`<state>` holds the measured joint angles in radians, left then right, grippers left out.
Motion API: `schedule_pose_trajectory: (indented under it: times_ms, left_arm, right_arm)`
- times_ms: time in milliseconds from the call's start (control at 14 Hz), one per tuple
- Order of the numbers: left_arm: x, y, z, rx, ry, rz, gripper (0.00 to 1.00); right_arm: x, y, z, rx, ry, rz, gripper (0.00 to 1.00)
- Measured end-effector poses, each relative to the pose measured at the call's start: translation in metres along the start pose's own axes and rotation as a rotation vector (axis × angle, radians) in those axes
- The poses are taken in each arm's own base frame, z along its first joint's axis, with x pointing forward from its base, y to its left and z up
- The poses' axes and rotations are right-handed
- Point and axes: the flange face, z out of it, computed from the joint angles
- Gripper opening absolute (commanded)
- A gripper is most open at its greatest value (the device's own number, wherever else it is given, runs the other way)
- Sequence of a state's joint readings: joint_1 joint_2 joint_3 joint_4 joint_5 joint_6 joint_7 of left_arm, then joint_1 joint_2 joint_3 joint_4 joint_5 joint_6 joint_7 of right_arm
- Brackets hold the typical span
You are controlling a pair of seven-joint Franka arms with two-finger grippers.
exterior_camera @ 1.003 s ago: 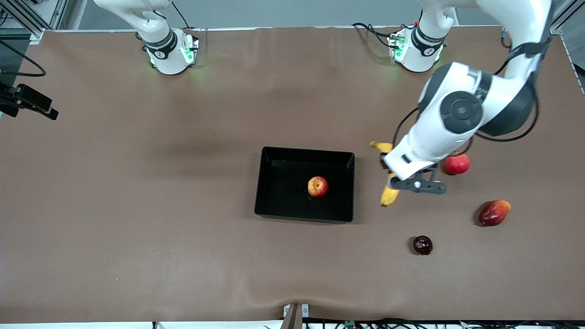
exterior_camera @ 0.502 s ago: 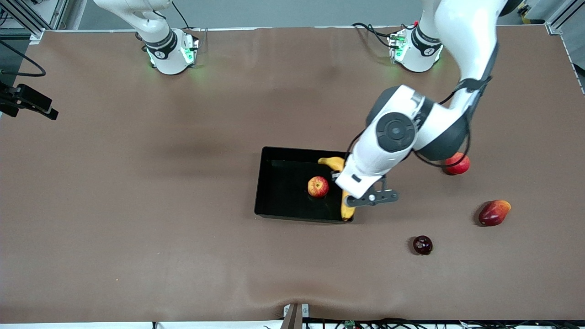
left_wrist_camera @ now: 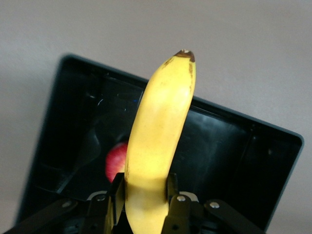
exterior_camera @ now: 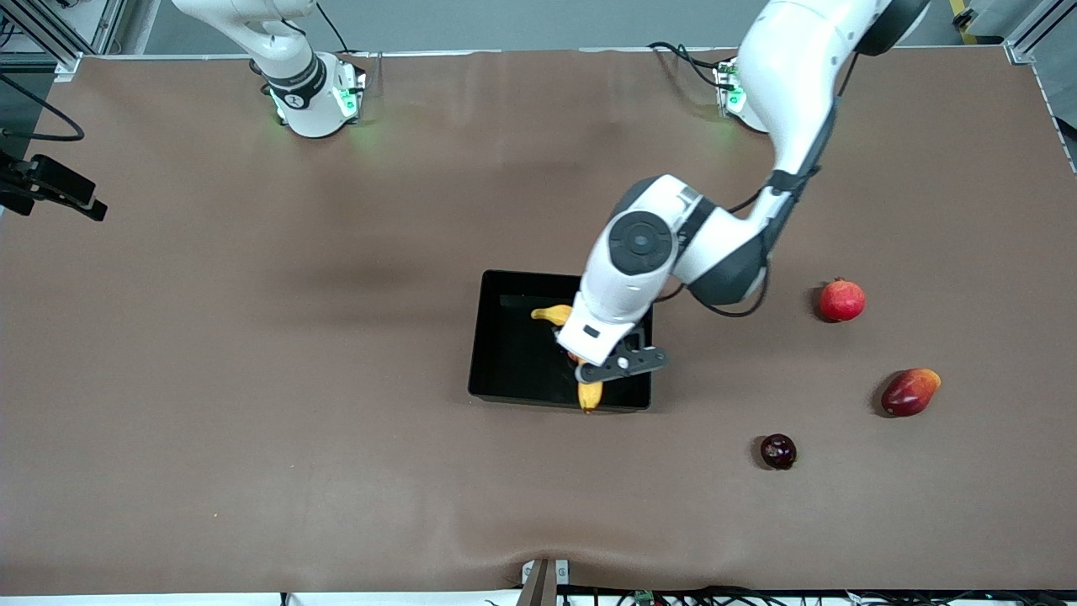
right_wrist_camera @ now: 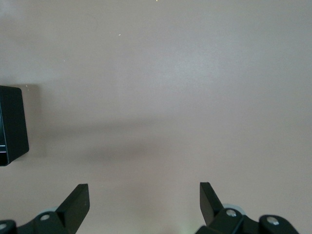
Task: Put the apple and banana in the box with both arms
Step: 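Carry the banana over the black box with the left gripper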
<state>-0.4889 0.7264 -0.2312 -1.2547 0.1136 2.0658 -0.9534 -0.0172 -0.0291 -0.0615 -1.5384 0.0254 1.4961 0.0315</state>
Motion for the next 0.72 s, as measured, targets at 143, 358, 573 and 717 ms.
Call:
schedule_pose_trajectory:
  times_ms: [143, 358, 573, 717]
  left_arm:
    - [-0.013, 0.014, 0.016, -0.016, 0.003, -0.032, 0.00]
    - [-0.028, 0.026, 0.040, -0.021, -0.005, -0.069, 0.00]
    - [-0.048, 0.035, 0.065, 0.001, -0.027, -0.085, 0.00]
    - [-0.061, 0.042, 0.074, 0.012, -0.027, -0.086, 0.00]
  right_arm:
    - [0.000, 0.000, 0.000, 0.000, 0.000, 0.000, 1.00]
    - [0.000, 0.000, 0.000, 0.000, 0.000, 0.000, 1.00]
    - [0.000, 0.000, 0.000, 0.000, 0.000, 0.000, 1.00]
    - [0.000, 0.000, 0.000, 0.000, 0.000, 0.000, 1.00]
